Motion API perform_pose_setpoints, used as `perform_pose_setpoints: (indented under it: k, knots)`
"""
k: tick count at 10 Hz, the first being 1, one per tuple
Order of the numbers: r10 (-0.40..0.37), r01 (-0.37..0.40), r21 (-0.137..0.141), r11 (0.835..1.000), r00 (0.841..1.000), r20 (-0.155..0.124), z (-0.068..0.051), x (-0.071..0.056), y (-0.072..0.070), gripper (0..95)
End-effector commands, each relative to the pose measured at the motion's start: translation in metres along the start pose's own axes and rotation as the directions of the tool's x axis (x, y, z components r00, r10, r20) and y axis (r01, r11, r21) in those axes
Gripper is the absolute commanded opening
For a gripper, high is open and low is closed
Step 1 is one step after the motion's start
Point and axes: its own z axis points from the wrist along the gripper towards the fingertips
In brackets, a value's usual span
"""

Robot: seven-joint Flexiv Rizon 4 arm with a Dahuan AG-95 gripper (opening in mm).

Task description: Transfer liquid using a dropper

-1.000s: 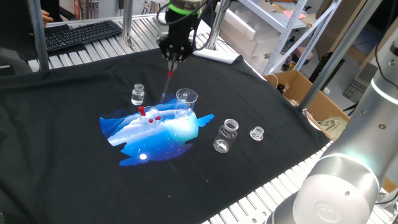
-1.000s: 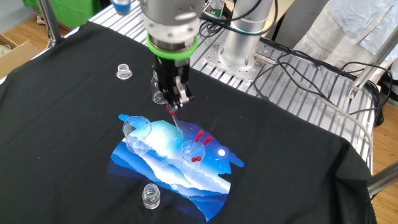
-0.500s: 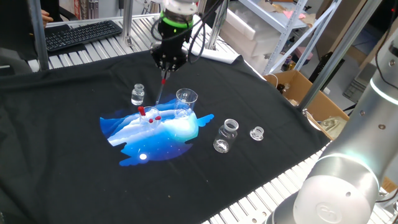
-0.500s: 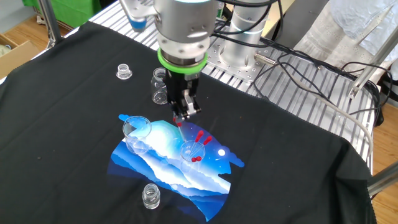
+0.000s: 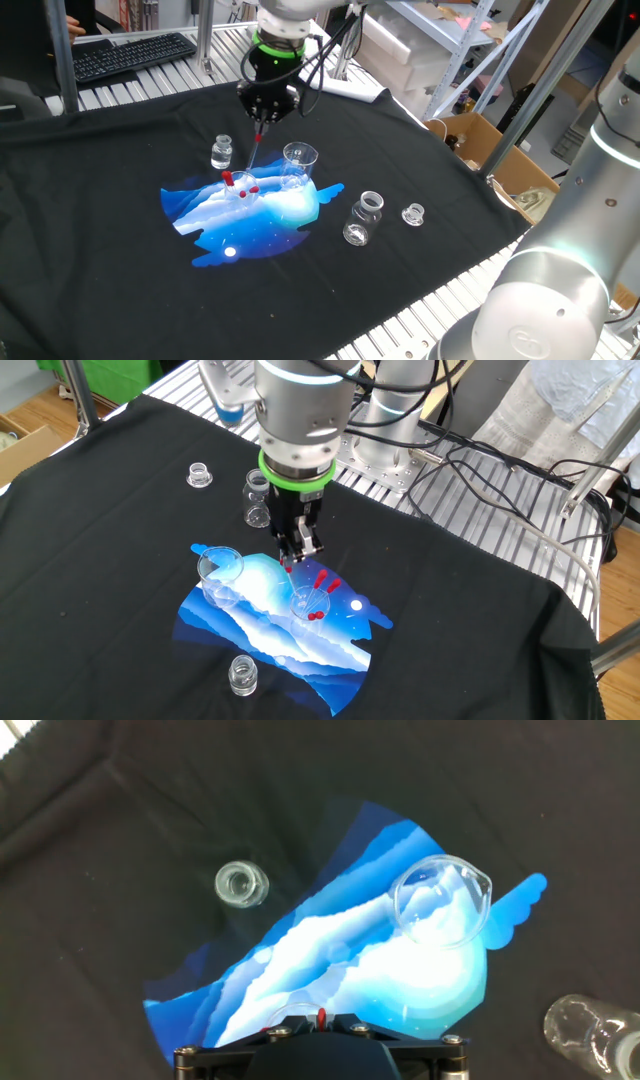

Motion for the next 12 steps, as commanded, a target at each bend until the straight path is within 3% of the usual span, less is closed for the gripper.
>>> perform_pose_setpoints:
  k: [1, 7, 10, 12]
  knots:
    - [-0.002, 0.002, -0.001, 1.000, 1.000, -0.002, 0.0005, 0.0006, -0.0003, 0.0]
    - [0.000, 0.000, 0.005, 1.000, 1.000, -0.010, 0.0028, 0.0006, -0.0004, 0.0]
    - [0.014, -0.013, 0.027, 1.000, 0.999, -0.029, 0.0013, -0.0037, 0.0030, 0.0]
    - [0.007, -0.005, 0.035, 0.999, 0.998, -0.057, 0.0013, -0.0037, 0.0030, 0.0]
